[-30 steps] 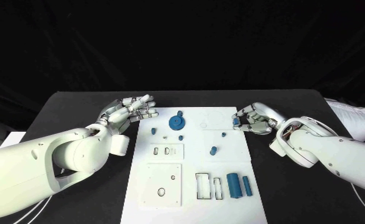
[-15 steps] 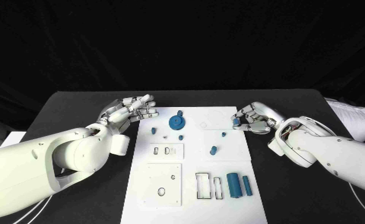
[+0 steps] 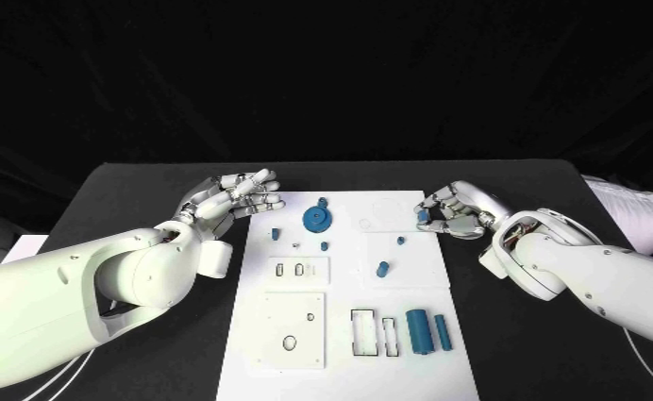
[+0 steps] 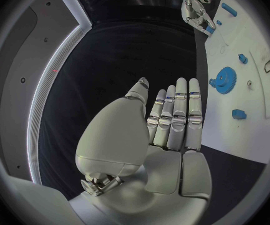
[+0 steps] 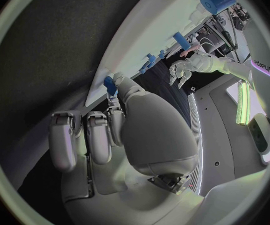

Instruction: Assemble the parts on the task board

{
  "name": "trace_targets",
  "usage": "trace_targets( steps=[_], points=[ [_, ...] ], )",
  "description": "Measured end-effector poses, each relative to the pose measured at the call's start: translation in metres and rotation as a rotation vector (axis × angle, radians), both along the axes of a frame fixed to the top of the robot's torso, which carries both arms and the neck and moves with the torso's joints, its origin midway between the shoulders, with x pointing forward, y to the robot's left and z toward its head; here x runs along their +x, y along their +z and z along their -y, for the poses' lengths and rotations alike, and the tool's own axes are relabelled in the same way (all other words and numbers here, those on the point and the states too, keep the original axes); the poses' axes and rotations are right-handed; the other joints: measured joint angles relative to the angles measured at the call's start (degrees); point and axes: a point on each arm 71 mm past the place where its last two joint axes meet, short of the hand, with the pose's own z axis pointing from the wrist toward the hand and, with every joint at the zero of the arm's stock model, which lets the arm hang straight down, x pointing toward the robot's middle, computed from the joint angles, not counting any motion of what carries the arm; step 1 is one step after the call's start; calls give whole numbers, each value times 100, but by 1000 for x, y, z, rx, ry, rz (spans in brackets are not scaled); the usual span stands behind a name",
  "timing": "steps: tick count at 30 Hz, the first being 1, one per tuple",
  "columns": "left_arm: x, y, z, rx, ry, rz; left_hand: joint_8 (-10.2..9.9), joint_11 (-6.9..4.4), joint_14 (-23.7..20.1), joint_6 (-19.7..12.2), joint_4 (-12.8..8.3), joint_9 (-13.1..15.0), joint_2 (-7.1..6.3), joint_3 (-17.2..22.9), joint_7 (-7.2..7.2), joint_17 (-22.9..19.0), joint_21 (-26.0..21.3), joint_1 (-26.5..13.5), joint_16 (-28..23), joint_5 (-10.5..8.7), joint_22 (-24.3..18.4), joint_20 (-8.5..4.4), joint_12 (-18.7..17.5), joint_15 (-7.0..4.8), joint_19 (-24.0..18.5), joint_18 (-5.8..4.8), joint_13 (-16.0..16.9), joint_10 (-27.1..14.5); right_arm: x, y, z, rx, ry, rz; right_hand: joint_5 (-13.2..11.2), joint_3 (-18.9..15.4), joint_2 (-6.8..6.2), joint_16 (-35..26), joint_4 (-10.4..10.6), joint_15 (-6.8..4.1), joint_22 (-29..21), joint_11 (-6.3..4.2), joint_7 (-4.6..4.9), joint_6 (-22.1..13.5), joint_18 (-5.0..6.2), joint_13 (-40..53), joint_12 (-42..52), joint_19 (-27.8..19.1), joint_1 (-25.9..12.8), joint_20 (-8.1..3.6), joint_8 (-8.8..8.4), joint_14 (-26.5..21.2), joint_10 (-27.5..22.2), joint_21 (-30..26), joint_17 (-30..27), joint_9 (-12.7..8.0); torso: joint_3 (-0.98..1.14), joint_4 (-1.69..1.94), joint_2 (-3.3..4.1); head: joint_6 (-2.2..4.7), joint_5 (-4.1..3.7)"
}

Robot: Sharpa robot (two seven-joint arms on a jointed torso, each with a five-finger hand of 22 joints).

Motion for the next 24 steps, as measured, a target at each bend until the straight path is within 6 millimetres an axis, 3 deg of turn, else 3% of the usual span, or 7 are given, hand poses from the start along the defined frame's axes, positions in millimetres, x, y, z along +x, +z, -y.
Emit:
trace_targets(
  steps=[4,11,16,24],
  points=[
    [0,0,0,0,-1,0,0,0,0,0,-15,0,0,15,0,0,0,0,0,0,0,0,0,0,0,-1,0,0,-5,7,-12,27,8,-4,-149,18,66,8,-14,-19,2,-16,2,2,0,0,20,-1,-66,-40,0,19,-16,22,0,0,-2,1,-3,7,8],
    [-1,0,3,-3,-7,0,0,0,0,0,-15,0,0,15,0,-1,0,0,0,0,0,0,0,0,0,-1,0,0,-16,27,-44,78,17,-27,-256,57,121,8,7,-39,2,-21,2,2,-1,23,-9,-1,-121,-40,0,0,-21,22,-1,-1,-31,44,-8,11,-9],
    [-2,1,5,-6,-14,0,0,0,0,0,-15,0,23,15,0,-1,0,-23,0,0,0,0,0,0,0,0,0,0,-26,34,-82,100,59,-52,-278,64,135,8,1,-39,2,-33,2,2,0,50,-23,-1,-135,-40,0,0,-9,22,-1,-1,-68,90,-23,-21,-2],
    [-5,2,14,-15,-36,1,0,0,0,0,-15,0,23,15,0,4,0,-23,0,0,0,0,0,0,0,0,0,0,-38,29,-141,75,141,-89,-318,64,135,8,1,-39,1,-40,-4,-4,0,137,-64,-1,-135,-40,-1,0,-1,22,-1,-1,-133,154,-47,-103,112]
  ],
)
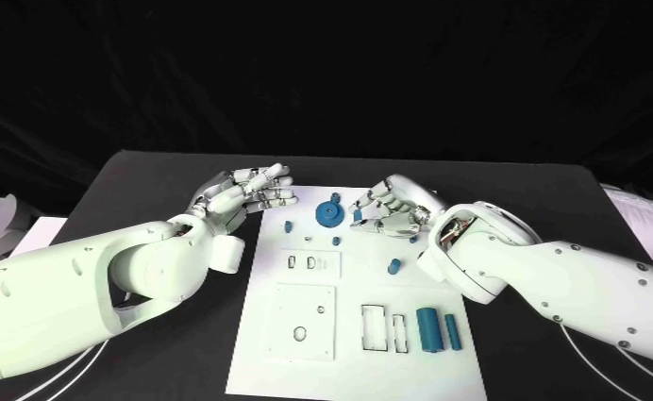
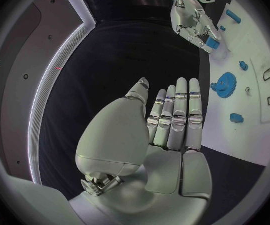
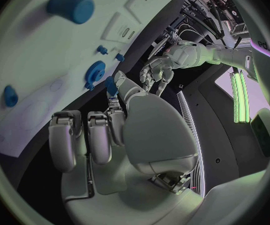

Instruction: Assemble the parts on the task board

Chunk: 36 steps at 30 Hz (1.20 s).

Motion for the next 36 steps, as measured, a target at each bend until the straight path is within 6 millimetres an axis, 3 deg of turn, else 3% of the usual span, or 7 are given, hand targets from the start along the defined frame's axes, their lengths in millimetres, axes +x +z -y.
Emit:
trace_targets(
  steps=[4,9,20,36],
  points=[
    [0,0,1,-2,-3,1,0,0,0,0,0,0,0,0,0,0,0,0,0,0,0,0,0,0,0,0,0,0,-3,-5,-22,-27,33,3,-4,0,0,0,0,0,0,0,-1,-1,0,0,-1,0,0,0,-3,0,0,0,0,0,-31,25,-4,-42,70],
    [-1,1,2,-3,-5,3,0,0,0,0,0,0,0,0,0,-1,0,0,0,0,0,0,0,0,0,0,0,0,-6,-12,-40,-72,61,23,-4,-1,0,0,0,1,-1,0,-1,-1,0,29,-1,0,0,0,-25,0,0,0,-1,0,-52,44,-5,-92,133],
    [-1,3,5,-7,-13,6,0,0,0,0,0,0,0,0,0,-1,0,0,0,0,-5,0,0,0,0,0,0,0,-18,-30,-67,-181,132,79,-15,-2,1,0,-1,1,-1,0,-11,-11,0,30,2,0,-1,1,-31,0,0,0,-1,0,-49,36,-6,-144,202],
    [-1,3,6,-7,-15,7,0,0,0,0,0,0,0,0,0,-2,0,0,0,0,-4,0,0,0,0,0,0,0,-20,-35,-69,-255,154,89,-34,-4,52,0,-1,1,-2,-22,-24,-24,0,362,12,0,-55,1,-31,0,22,0,-2,0,-43,31,-3,-192,217]
  ],
)
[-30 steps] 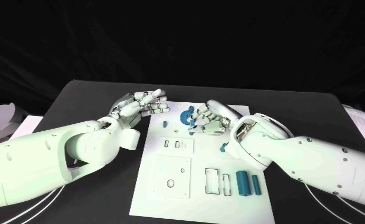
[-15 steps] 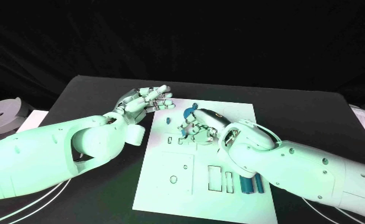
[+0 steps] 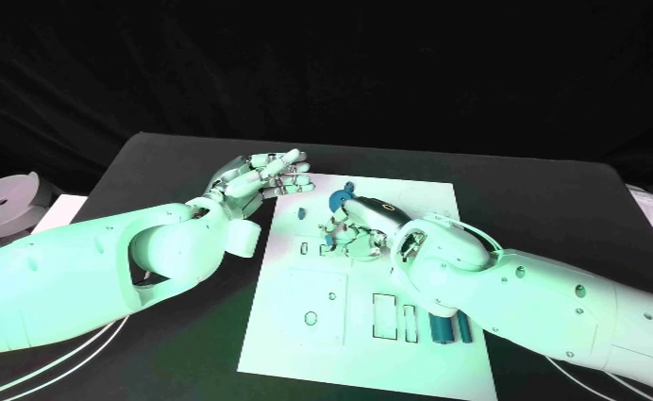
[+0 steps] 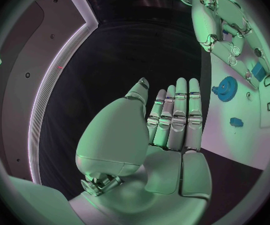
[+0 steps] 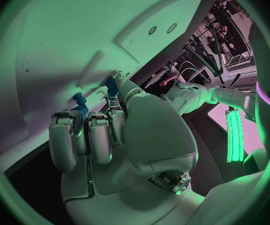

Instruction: Assemble the parts on the task board

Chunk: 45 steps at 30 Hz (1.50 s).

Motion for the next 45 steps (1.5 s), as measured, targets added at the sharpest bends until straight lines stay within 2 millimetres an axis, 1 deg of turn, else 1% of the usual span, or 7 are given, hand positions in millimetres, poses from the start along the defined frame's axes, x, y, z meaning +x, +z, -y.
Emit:
trace_targets(
  steps=[10,14,21,26,31,35,45],
  points=[
    [0,0,-1,0,1,0,0,0,0,0,0,0,0,0,0,7,0,0,-25,0,0,0,0,0,0,-1,0,0,0,1,1,-14,8,-2,27,-1,-1,0,0,0,0,-19,0,0,0,48,7,0,-1,0,0,0,19,0,5,0,1,-1,1,-25,14],
    [0,0,-1,0,1,0,0,0,0,0,0,0,0,0,0,7,0,0,-24,0,0,0,0,0,0,0,0,0,-1,1,1,-23,15,-9,29,-2,-40,0,0,0,-1,-22,0,0,0,49,7,0,-39,0,0,0,22,0,4,0,1,1,0,-40,9],
    [0,0,-1,0,1,0,0,0,0,0,0,0,0,0,0,6,0,0,-24,0,1,0,0,0,0,1,0,0,-2,1,0,-38,26,-20,31,-10,-57,0,7,0,-1,-28,0,0,0,-48,27,0,-55,0,0,0,29,0,4,0,-1,3,-1,-51,9],
    [0,0,-1,0,1,0,0,0,0,0,0,0,0,0,0,6,0,0,-24,0,1,0,0,0,0,0,0,0,-4,-1,0,-50,30,-31,31,-23,-102,0,9,0,-1,-28,-2,3,0,-97,-37,0,-99,0,0,0,29,0,3,79,-3,7,-2,-60,8],
    [0,0,-1,1,1,0,0,0,0,0,-17,0,16,-17,0,6,0,16,-24,0,-4,0,0,0,0,-1,0,0,-4,0,1,-60,28,-29,31,-40,-126,0,24,-1,4,-29,-34,35,0,-133,-46,0,-124,0,0,0,29,0,3,77,-3,10,-2,-66,4],
    [0,0,-1,1,2,0,0,0,0,0,-17,0,22,-17,0,6,0,22,-24,0,-4,0,0,0,0,0,0,0,-4,0,2,-67,24,-25,30,-40,-140,0,24,-1,3,-29,-99,98,0,-246,-48,0,-137,0,-4,0,29,0,3,77,-3,9,-2,-66,3],
    [0,0,-2,1,2,0,0,0,0,0,-17,0,22,-17,0,5,0,22,-24,0,-4,0,0,0,0,0,0,0,-4,1,2,-74,22,-13,60,-41,-194,0,24,-1,3,-29,-126,109,0,-413,-46,0,-190,0,-26,0,29,0,2,77,-3,10,3,-66,-9]
  ],
)
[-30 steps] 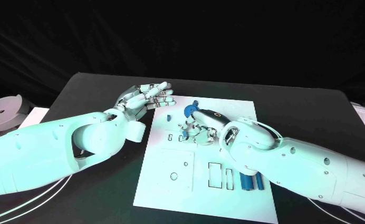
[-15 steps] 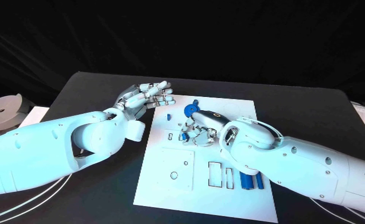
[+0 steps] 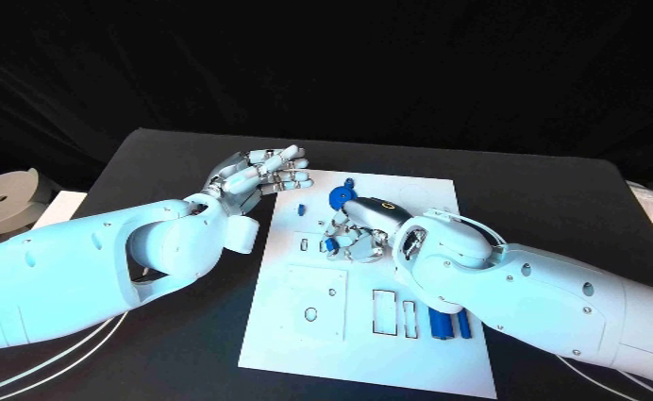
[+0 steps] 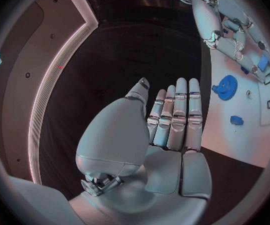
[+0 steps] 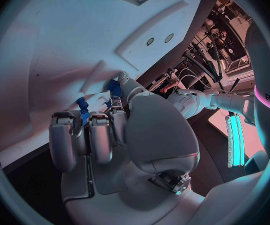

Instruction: Assemble the parts on the task board

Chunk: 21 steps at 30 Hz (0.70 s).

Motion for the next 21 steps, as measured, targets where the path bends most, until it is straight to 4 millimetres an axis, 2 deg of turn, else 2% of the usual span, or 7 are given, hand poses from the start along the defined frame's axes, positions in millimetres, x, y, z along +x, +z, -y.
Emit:
trace_targets(
  steps=[21],
  points=[
    [1,0,-2,2,4,-1,0,0,0,0,0,0,0,0,0,8,0,0,0,0,1,0,0,0,0,0,0,0,-2,-4,9,72,-18,2,67,81,3,-23,-81,0,-2,11,31,-4,0,247,-554,0,5,0,-60,0,-175,0,-1,44,0,0,-1,19,3]
  ],
)
